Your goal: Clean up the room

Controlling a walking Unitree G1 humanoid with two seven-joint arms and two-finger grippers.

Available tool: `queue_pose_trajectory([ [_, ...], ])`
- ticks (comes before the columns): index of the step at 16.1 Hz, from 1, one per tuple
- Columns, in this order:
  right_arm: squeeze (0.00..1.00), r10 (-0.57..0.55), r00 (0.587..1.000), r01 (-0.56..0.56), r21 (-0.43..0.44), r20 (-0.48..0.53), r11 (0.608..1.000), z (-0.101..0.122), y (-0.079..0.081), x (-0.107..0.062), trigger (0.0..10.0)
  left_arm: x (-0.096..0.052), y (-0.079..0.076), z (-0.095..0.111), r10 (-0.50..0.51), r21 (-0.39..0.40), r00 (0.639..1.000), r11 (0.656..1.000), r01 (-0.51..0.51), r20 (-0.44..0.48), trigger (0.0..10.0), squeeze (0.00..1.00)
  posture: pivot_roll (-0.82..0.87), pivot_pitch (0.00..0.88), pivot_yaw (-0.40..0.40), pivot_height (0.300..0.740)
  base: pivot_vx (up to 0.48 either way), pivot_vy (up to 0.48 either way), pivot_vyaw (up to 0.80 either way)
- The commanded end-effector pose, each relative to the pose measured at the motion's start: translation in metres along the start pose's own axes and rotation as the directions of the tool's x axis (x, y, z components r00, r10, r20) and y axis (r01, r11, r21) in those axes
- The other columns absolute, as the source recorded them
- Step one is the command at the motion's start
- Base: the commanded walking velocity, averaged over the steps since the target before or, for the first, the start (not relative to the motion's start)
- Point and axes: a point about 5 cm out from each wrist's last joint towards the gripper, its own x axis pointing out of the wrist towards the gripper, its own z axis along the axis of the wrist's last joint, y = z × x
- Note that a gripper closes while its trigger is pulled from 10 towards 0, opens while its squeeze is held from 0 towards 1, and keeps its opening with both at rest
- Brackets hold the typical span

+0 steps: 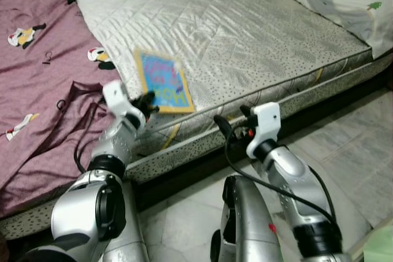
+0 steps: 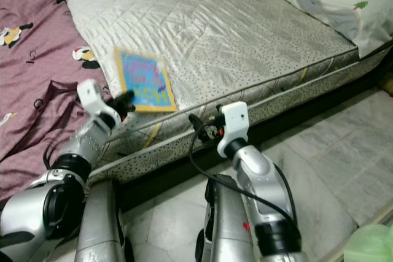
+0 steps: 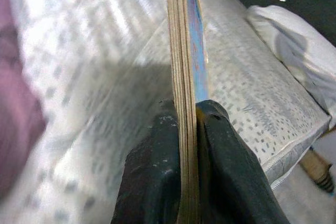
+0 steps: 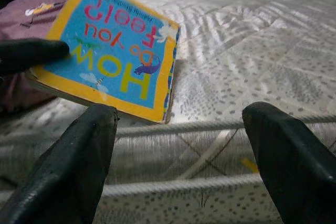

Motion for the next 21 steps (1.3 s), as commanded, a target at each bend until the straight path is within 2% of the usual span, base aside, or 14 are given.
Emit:
queue_pose_trajectory([
  [1, 0.0, -0.043, 0.999, 0.044, -0.018, 0.025, 0.999, 0.003, -0.003, 0.004, 10.0, 0.001, -0.003, 0.03, -0.041, 0.128, 0.993, 0.991, 0.027, 0.111, 0.0, 0.0, -0.04, 0.0, -0.036, 0.471, 0.0, 0.0, 0.0],
  [4, 0.0, -0.127, 0.989, 0.129, -0.03, 0.077, 0.991, 0.007, -0.005, 0.011, 10.0, -0.011, -0.004, 0.054, -0.077, 0.284, 0.968, 0.959, 0.006, 0.238, 0.0, 0.0, -0.01, 0.0, -0.023, 0.471, 0.0, 0.0, 0.0],
  [5, 0.0, -0.15, 0.984, 0.152, -0.017, 0.095, 0.988, 0.009, -0.007, 0.014, 10.0, -0.023, -0.001, 0.058, -0.08, 0.341, 0.956, 0.94, -0.021, 0.281, 0.0, 0.0, 0.0, 0.0, -0.01, 0.471, 0.0, 0.0, 0.0],
  [6, 0.0, -0.17, 0.979, 0.172, -0.009, 0.111, 0.985, 0.01, -0.008, 0.017, 10.0, -0.038, 0.001, 0.057, -0.076, 0.38, 0.946, 0.923, -0.053, 0.315, 0.0, 0.0, 0.02, 0.0, -0.003, 0.471, 0.0, 0.0, 0.0],
  [7, 0.0, -0.18, 0.976, 0.182, -0.007, 0.119, 0.983, 0.01, -0.009, 0.017, 10.0, -0.046, 0.0, 0.055, -0.07, 0.39, 0.942, 0.918, -0.068, 0.33, 0.0, 0.0, 0.02, 0.0, -0.003, 0.475, 0.0, 0.0, 0.0],
  [8, 0.0, -0.203, 0.971, 0.202, 0.017, 0.13, 0.979, 0.01, -0.01, 0.02, 10.0, -0.064, -0.003, 0.049, -0.067, 0.432, 0.934, 0.896, -0.098, 0.351, 0.0, 0.0, 0.04, 0.0, -0.003, 0.488, 0.0, 0.0, 0.0],
  [10, 0.0, -0.216, 0.967, 0.213, 0.037, 0.132, 0.976, 0.009, -0.01, 0.023, 10.0, -0.076, -0.007, 0.041, -0.071, 0.471, 0.933, 0.875, -0.112, 0.353, 0.0, 0.0, 0.06, 0.0, -0.011, 0.507, 0.0, 0.0, 0.0],
  [12, 0.0, -0.223, 0.964, 0.218, 0.046, 0.148, 0.975, 0.013, -0.01, 0.025, 10.0, -0.084, -0.005, 0.036, -0.011, 0.424, 0.935, 0.893, -0.15, 0.355, 0.0, 0.0, 0.06, 0.0, -0.012, 0.526, 0.0, 0.0, 0.0],
  [13, 0.0, -0.251, 0.955, 0.246, 0.049, 0.158, 0.968, 0.016, -0.014, 0.025, 10.0, -0.09, -0.011, 0.031, 0.043, 0.343, 0.939, 0.924, -0.167, 0.342, 0.0, 0.0, 0.05, 0.0, -0.013, 0.54, 0.0, 0.0, 0.0],
  [14, 0.0, -0.275, 0.948, 0.27, 0.052, 0.158, 0.961, 0.017, -0.018, 0.025, 10.0, -0.091, -0.017, 0.029, 0.036, 0.339, 0.943, 0.928, -0.155, 0.331, 0.0, 0.0, 0.05, 0.0, -0.02, 0.55, 0.0, 0.0, 0.0],
  [15, 0.0, -0.292, 0.943, 0.284, 0.074, 0.157, 0.956, 0.02, -0.021, 0.024, 10.0, -0.092, -0.032, 0.029, -0.026, 0.396, 0.947, 0.912, -0.109, 0.32, 0.0, 0.0, 0.06, 0.0, -0.023, 0.564, 0.0, 0.0, 0.0],
  [16, 0.0, -0.29, 0.943, 0.282, 0.075, 0.16, 0.957, 0.021, -0.021, 0.024, 10.0, -0.095, -0.033, 0.027, -0.022, 0.395, 0.948, 0.912, -0.111, 0.317, 0.0, 0.0, 0.06, 0.0, -0.022, 0.573, 0.0, 0.0, 0.0],
  [19, 0.0, -0.306, 0.942, 0.294, 0.105, 0.138, 0.95, 0.015, -0.016, 0.022, 10.0, -0.111, -0.019, 0.015, 0.065, 0.36, 0.954, 0.917, -0.173, 0.294, 0.0, 0.0, 0.05, 0.0, -0.028, 0.606, 0.0, 0.0, 0.0],
  [21, 0.0, -0.296, 0.946, 0.284, 0.107, 0.128, 0.953, 0.013, -0.014, 0.027, 10.0, -0.112, -0.013, 0.013, 0.111, 0.351, 0.953, 0.913, -0.21, 0.281, 0.0, 0.0, 0.08, 0.0, -0.046, 0.63, 0.0, 0.0, 0.0],
])
